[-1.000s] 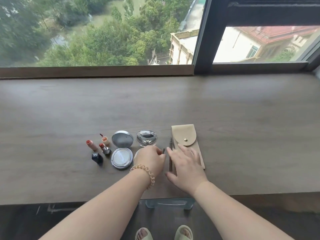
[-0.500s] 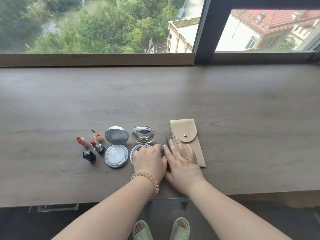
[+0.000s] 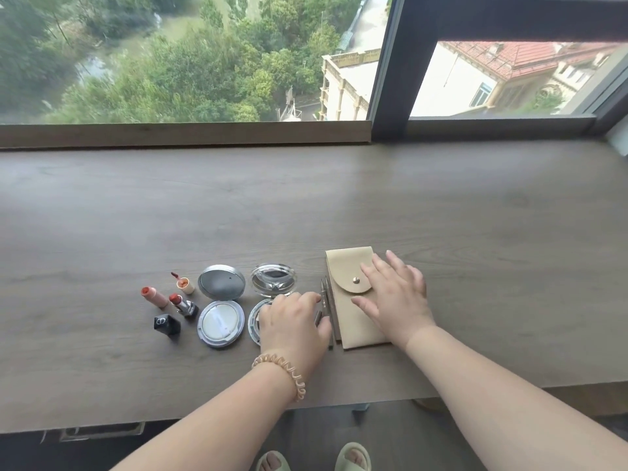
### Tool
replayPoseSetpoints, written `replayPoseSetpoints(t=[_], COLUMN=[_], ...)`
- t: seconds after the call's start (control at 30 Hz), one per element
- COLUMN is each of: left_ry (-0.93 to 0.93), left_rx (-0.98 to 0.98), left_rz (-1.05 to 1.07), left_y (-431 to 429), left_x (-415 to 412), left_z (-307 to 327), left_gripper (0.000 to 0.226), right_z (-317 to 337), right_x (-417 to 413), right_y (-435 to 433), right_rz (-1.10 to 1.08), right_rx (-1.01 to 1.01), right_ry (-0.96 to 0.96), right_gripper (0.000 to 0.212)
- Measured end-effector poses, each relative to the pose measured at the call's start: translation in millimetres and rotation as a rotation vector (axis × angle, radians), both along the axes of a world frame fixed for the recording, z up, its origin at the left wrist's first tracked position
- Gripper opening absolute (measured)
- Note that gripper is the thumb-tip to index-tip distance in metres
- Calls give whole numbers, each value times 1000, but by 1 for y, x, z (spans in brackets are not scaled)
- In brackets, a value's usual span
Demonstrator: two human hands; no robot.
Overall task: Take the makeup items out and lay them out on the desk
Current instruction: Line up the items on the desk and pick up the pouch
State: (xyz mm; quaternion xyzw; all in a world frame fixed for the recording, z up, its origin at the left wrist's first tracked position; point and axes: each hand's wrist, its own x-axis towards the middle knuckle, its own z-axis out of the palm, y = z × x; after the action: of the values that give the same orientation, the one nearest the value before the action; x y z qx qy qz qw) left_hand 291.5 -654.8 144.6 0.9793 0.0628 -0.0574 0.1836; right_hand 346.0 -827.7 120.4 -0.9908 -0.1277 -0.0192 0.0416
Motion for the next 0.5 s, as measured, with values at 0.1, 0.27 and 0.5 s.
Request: replayPoseSetpoints(t=[0.1, 0.27, 0.5], left_ry=[-65, -108, -153], left_rx=[-48, -68, -139], left_rz=[0, 14, 39], left_y=[-8, -15, -23], left_x=[1, 2, 9], left_z=[4, 6, 9], left_gripper=[33, 30, 29], right_z=[0, -6, 4], right_x=[18, 25, 25], right_y=[6, 14, 6], right_rz=[25, 54, 155], right_rx=[-12, -62, -73], right_ry=[123, 91, -144], right_gripper=[55, 33, 18])
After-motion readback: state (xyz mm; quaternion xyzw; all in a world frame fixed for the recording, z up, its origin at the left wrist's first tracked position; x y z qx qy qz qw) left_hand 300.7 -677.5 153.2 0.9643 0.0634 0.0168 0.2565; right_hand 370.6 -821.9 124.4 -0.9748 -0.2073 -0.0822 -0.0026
